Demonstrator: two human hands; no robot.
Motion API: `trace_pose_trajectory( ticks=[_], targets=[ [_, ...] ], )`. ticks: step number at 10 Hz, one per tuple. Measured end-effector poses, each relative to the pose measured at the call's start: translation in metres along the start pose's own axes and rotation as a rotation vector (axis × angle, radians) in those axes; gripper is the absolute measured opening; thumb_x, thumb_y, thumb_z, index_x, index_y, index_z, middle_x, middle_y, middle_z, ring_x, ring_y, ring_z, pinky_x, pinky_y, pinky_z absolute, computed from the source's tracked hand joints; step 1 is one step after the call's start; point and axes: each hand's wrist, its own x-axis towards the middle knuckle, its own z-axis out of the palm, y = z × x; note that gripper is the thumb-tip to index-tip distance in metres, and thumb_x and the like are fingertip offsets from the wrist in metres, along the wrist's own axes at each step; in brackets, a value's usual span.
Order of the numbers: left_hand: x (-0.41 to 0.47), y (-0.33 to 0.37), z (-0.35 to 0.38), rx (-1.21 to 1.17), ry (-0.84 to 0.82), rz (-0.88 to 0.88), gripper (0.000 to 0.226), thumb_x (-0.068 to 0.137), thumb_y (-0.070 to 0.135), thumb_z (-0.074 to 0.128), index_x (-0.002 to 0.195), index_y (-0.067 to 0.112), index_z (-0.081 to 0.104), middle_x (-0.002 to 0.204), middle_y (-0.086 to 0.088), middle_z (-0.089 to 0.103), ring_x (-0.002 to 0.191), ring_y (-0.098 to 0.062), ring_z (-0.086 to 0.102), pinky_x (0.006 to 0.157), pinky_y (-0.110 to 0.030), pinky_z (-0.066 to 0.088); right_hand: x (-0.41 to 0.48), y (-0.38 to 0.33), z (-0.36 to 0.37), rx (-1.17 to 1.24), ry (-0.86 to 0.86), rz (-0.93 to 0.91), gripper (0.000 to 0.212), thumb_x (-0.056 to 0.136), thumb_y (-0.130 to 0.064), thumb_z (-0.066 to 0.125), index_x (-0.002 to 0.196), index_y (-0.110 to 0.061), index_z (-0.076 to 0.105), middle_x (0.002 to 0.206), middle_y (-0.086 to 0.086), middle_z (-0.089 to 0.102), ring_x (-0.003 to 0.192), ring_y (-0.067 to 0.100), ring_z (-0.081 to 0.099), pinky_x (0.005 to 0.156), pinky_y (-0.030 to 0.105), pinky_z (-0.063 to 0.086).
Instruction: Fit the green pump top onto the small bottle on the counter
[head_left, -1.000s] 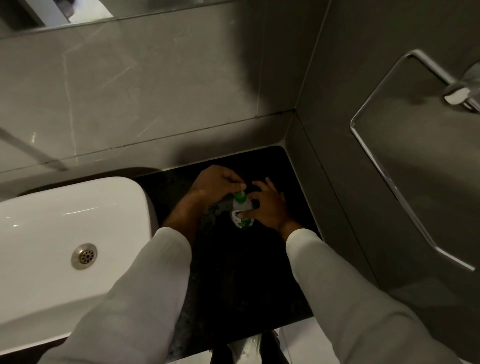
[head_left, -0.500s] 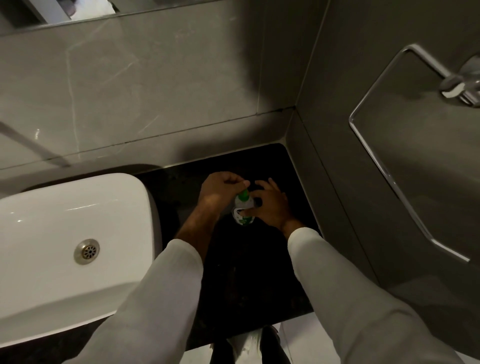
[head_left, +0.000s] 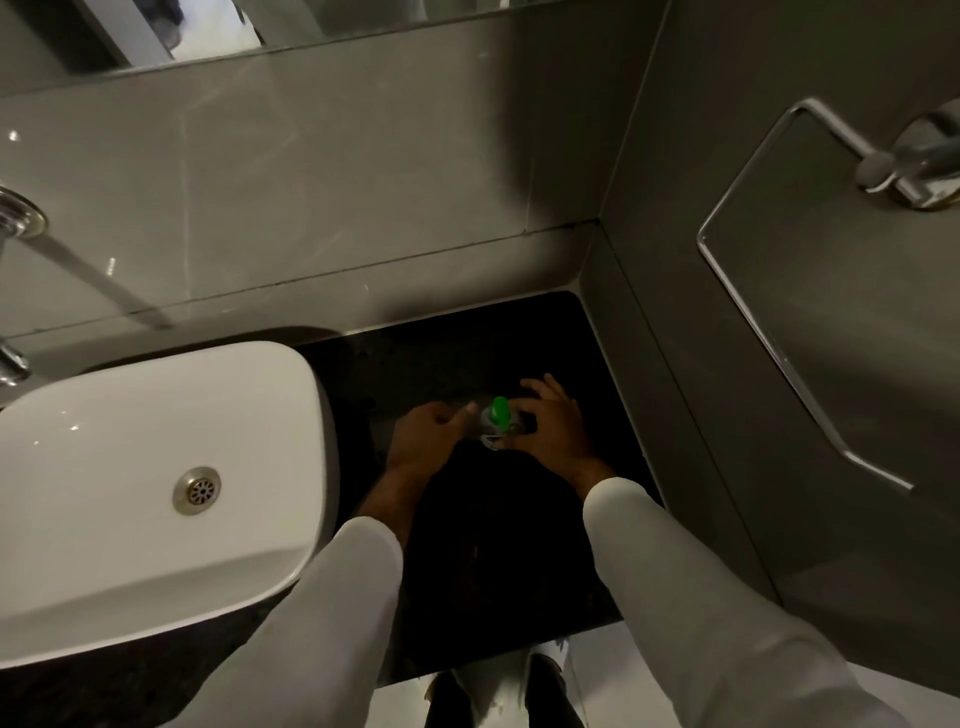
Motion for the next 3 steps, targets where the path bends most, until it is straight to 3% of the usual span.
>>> trace_pose_trajectory(
  ticks=[1,2,3],
  targets=[
    [-0.004,0.003,-0.004,0.174,-0.049,0.053,0.045,0.095,0.055,0.056,0.101,0.013,0.069,0.1,-0.011,0.072,0.088,-0.026,0.068,0.081,-0.04,0.056,-0.009,-0.001,-0.008,-0.136,-0.105,0.086,0.085,0.068,-0.049,0.083,0.143,-0.024,0.051,0.165,0.003,0.024,0.156,0.03,0.004,0.122,0.06,0.014],
    [-0.01,0.013,-0.015,0.265,-0.06,0.076,0.048,0.094,0.057,0.055,0.113,0.015,0.066,0.112,-0.01,0.069,0.098,-0.025,0.066,0.088,-0.04,0.054,-0.014,-0.01,-0.025,-0.224,-0.158,0.153,0.105,0.069,-0.047,0.083,0.155,-0.019,0.028,0.168,0.005,0.013,0.156,0.03,0.0,0.123,0.057,0.014],
    [-0.026,0.031,-0.042,0.387,-0.008,0.204,0.068,0.091,0.064,0.054,0.14,0.017,0.051,0.144,-0.01,0.053,0.129,-0.029,0.051,0.107,-0.044,0.044,-0.03,-0.036,-0.057,-0.285,0.003,0.03,0.099,0.08,-0.045,0.074,0.158,-0.016,0.018,0.169,0.007,0.009,0.156,0.029,-0.001,0.125,0.05,0.014]
  ],
)
